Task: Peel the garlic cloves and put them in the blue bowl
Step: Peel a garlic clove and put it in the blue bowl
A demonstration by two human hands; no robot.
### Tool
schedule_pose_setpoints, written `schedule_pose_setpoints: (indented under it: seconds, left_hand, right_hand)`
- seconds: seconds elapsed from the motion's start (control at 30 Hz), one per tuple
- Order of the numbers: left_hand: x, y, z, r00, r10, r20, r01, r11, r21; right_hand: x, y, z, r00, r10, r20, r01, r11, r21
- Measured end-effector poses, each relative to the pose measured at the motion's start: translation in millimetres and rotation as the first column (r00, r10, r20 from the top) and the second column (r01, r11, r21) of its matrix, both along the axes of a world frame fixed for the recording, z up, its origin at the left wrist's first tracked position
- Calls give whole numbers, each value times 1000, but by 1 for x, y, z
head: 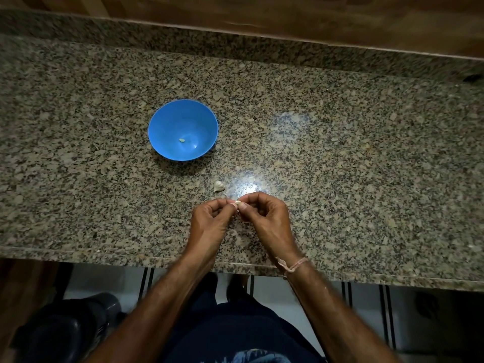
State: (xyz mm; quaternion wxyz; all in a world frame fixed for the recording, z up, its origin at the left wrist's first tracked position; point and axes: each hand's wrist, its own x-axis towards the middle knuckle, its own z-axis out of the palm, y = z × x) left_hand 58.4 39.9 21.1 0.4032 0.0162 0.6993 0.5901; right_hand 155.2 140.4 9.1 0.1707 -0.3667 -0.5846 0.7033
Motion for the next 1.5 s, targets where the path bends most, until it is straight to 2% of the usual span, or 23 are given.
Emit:
schedule_pose_setpoints:
  seconds: [0.07,0.13,0.2,0.27,0.33,0.47,0.57,0.7,1.0,1.1,1.3,1.5]
  left_hand:
    - [2,3,-4,999,-28,-36,27,999,-24]
    - [4,6,-7,994,-70,-82,64,995,-72]
    - [7,6,-13,986,-106,-125,89,987,-134]
    - [8,4,-21,975,-130,-180,94,976,-195]
    - [7,2,-27,961,-156,-231,92,960,-263]
    - [1,3,-28,921,-194,-338,74,939,-337]
    - [-7,6,-25,911,-211,-353,101,947,-306]
    - [-10,7,-18,885,-223,-409,141,965,-221]
    - [-9,5,-23,759,-307,-574,142,939,-314]
    - [-9,4,-23,754,-302,-584,139,941,-308]
    - [-8,4,-21,765,-289,-576,155,950,-271]
    - [-8,4,-17,788,-263,-557,162,961,-225]
  right_hand:
    - [-1,-2,-4,1000,-20,21,21,997,-78]
    - [-1,-5,-8,997,-68,27,73,963,-261]
    - [-1,-3,-9,988,-154,-2,133,863,-488]
    - [-1,3,-11,972,-237,-4,184,769,-612]
    - [0,10,-13,963,-267,28,223,737,-638]
    - [0,12,-16,968,-243,69,230,736,-637]
    - [2,11,-17,975,-212,74,209,735,-645]
    - [4,12,-18,983,-171,67,174,756,-631]
    - [2,13,-9,993,-53,105,98,869,-485]
    - [2,12,-4,993,-19,120,65,916,-395]
    - [1,10,-5,987,-37,158,54,993,-103]
    - [1,8,-7,982,-71,173,75,997,-20]
